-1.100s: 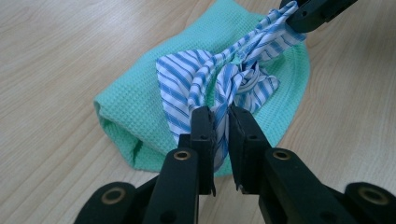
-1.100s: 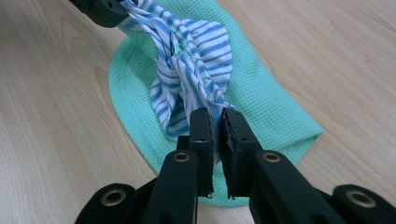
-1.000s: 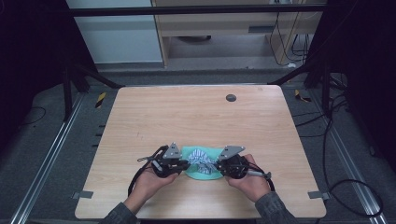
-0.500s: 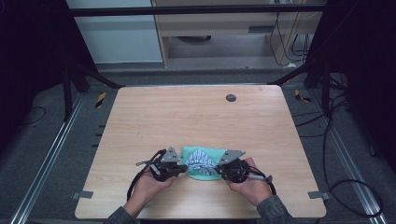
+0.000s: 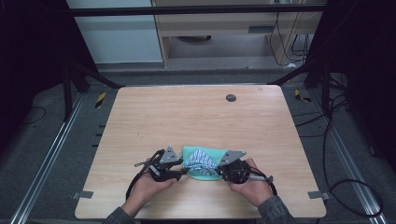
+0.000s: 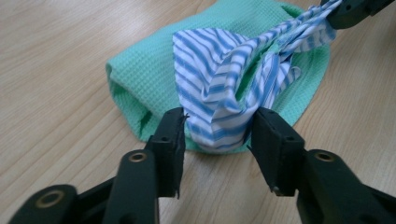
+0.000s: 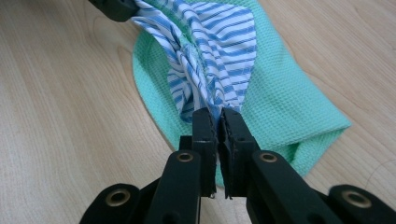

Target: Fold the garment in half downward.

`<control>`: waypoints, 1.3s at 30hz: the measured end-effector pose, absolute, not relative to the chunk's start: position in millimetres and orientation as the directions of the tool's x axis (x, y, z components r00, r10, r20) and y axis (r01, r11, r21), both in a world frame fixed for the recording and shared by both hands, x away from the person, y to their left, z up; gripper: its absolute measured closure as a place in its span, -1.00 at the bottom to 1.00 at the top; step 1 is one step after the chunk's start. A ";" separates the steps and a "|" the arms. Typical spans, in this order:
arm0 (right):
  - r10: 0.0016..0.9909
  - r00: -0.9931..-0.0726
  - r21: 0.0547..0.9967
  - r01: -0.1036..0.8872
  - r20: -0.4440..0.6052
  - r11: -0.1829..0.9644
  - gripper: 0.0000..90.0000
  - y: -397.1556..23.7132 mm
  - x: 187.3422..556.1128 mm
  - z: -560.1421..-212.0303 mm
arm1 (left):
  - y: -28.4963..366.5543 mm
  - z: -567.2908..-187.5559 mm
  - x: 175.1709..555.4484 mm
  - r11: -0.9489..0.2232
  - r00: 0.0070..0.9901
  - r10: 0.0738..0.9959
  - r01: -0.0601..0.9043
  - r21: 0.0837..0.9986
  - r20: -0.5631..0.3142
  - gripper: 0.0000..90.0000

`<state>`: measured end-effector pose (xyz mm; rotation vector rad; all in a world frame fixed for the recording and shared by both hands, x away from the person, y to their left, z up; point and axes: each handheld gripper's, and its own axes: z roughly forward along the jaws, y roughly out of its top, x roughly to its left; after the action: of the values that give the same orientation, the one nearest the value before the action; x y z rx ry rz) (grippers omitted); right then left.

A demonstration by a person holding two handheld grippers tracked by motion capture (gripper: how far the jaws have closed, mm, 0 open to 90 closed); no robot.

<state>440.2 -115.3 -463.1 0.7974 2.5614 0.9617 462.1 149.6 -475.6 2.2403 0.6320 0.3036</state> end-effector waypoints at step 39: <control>0.633 -0.771 0.667 0.434 -0.074 0.606 -0.19 -148.8 411.8 -472.1 | 176.9 -465.7 431.3 -0.616 0.855 0.517 0.344 0.708 0.034 -0.12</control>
<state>411.8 -148.8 -472.1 0.8661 2.5329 0.9327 431.3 176.9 -465.7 2.2914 0.6217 0.3042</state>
